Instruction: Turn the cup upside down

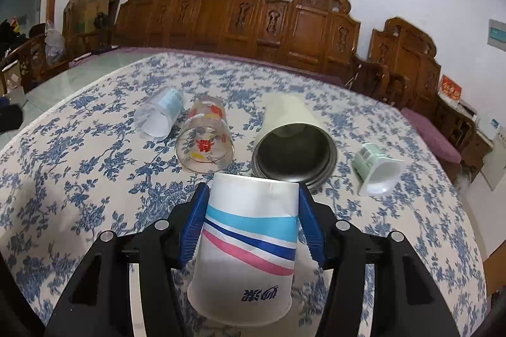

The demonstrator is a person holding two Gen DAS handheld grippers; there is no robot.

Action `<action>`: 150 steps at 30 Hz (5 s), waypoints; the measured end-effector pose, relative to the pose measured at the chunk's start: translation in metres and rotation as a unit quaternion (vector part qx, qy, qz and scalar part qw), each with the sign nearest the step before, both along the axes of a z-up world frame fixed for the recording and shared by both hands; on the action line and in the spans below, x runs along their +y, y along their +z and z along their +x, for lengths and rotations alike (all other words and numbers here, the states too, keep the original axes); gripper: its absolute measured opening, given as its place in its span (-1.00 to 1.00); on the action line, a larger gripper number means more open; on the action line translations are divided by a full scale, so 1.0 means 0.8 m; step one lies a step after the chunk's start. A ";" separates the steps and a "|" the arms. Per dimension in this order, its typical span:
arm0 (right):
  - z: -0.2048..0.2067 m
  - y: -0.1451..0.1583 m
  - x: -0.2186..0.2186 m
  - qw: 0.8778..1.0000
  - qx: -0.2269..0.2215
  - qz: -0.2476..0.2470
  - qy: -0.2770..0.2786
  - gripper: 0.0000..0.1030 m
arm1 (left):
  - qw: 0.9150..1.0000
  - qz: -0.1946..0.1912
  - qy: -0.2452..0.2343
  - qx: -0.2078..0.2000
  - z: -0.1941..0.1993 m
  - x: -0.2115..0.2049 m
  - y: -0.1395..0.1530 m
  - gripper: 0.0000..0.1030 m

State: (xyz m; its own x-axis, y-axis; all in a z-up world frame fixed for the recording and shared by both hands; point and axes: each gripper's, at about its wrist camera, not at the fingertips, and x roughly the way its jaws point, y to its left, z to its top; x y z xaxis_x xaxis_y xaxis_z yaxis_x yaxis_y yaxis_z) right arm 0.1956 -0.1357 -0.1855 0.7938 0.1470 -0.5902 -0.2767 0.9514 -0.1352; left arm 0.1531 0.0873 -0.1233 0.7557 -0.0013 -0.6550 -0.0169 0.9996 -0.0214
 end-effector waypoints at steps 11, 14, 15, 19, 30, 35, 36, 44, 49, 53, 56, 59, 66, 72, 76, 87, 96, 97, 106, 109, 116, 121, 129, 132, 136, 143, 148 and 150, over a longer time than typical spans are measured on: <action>-0.033 0.003 -0.005 1.000 -0.010 0.014 -0.002 0.13 | 1.000 0.001 0.002 -0.005 -0.002 -0.001 0.003 0.85; -0.052 0.000 -0.007 1.000 -0.026 0.007 0.003 0.13 | 1.000 0.003 0.002 -0.006 -0.002 -0.001 0.003 0.85; -0.057 0.000 -0.007 1.000 -0.027 0.006 0.006 0.13 | 1.000 0.003 0.001 -0.007 -0.002 -0.001 0.004 0.85; -0.077 -0.002 -0.014 1.000 -0.020 0.015 0.009 0.13 | 1.000 0.004 0.002 -0.009 -0.003 -0.001 0.004 0.85; -0.086 0.013 -0.035 0.997 0.030 0.065 0.013 0.46 | 1.000 0.009 -0.011 -0.019 -0.019 -0.024 0.016 0.85; -0.102 0.037 -0.053 0.995 0.033 0.094 0.013 0.55 | 1.000 0.011 -0.015 -0.021 -0.035 -0.040 0.026 0.85; -0.105 0.042 -0.056 0.995 0.030 0.097 0.012 0.57 | 1.000 0.013 -0.015 -0.021 -0.040 -0.044 0.027 0.85; -0.139 0.086 -0.098 0.992 0.016 0.125 0.003 0.73 | 0.999 0.031 -0.021 -0.032 -0.088 -0.086 0.047 0.85; -0.158 0.113 -0.124 0.991 0.001 0.131 -0.009 0.75 | 0.998 0.037 -0.028 -0.036 -0.114 -0.111 0.062 0.85; -0.177 0.134 -0.142 0.990 -0.016 0.137 -0.018 0.75 | 0.997 0.043 -0.031 -0.051 -0.137 -0.127 0.079 0.85; -0.193 0.148 -0.153 0.989 -0.030 0.140 -0.023 0.75 | 0.997 0.041 -0.030 -0.061 -0.153 -0.135 0.093 0.85; -0.211 0.164 -0.163 0.988 -0.044 0.146 -0.024 0.75 | 0.996 0.043 -0.022 -0.071 -0.170 -0.140 0.105 0.85; -0.241 0.185 -0.172 0.985 -0.057 0.159 -0.021 0.75 | 0.995 0.041 -0.012 -0.088 -0.198 -0.143 0.123 0.85; -0.250 0.191 -0.168 0.985 -0.064 0.157 -0.021 0.75 | 0.994 0.049 -0.011 -0.095 -0.206 -0.149 0.127 0.85; -0.250 0.192 -0.167 0.985 -0.066 0.156 -0.022 0.75 | 0.994 0.047 -0.009 -0.100 -0.210 -0.148 0.130 0.85; -0.253 0.195 -0.166 0.985 -0.078 0.149 -0.029 0.75 | 0.993 0.042 -0.008 -0.111 -0.213 -0.148 0.134 0.85; -0.253 0.195 -0.165 0.985 -0.079 0.149 -0.028 0.75 | 0.992 0.038 -0.011 -0.120 -0.219 -0.148 0.138 0.85; -0.253 0.195 -0.165 0.985 -0.079 0.150 -0.029 0.75 | 0.992 0.037 -0.010 -0.120 -0.219 -0.147 0.139 0.85; -0.253 0.195 -0.165 0.985 -0.079 0.150 -0.029 0.75 | 0.991 0.038 -0.011 -0.126 -0.222 -0.150 0.140 0.85; -0.253 0.195 -0.164 0.985 -0.079 0.150 -0.028 0.75 | 0.991 0.038 -0.011 -0.127 -0.223 -0.150 0.141 0.85; -0.253 0.195 -0.165 0.985 -0.079 0.151 -0.028 0.75 | 0.991 0.038 -0.013 -0.129 -0.224 -0.151 0.144 0.85; -0.253 0.196 -0.166 0.985 -0.080 0.152 -0.028 0.75 | 0.991 0.038 -0.013 -0.130 -0.225 -0.151 0.145 0.85; -0.254 0.196 -0.166 0.985 -0.080 0.152 -0.028 0.75 | 0.991 0.038 -0.012 -0.130 -0.225 -0.151 0.144 0.85; -0.252 0.197 -0.166 0.985 -0.080 0.153 -0.027 0.75 | 0.991 0.039 -0.012 -0.130 -0.225 -0.151 0.144 0.85; -0.254 0.198 -0.165 0.985 -0.080 0.153 -0.027 0.75 | 0.991 0.039 -0.012 -0.130 -0.225 -0.151 0.144 0.85; -0.254 0.199 -0.164 0.985 -0.081 0.153 -0.026 0.75 | 0.991 0.039 -0.013 -0.130 -0.225 -0.152 0.144 0.85; -0.255 0.199 -0.163 0.985 -0.081 0.153 -0.026 0.75 | 0.991 0.039 -0.012 -0.130 -0.225 -0.152 0.144 0.85; -0.256 0.200 -0.163 0.985 -0.082 0.153 -0.026 0.75 | 0.991 0.039 -0.013 -0.131 -0.225 -0.152 0.144 0.85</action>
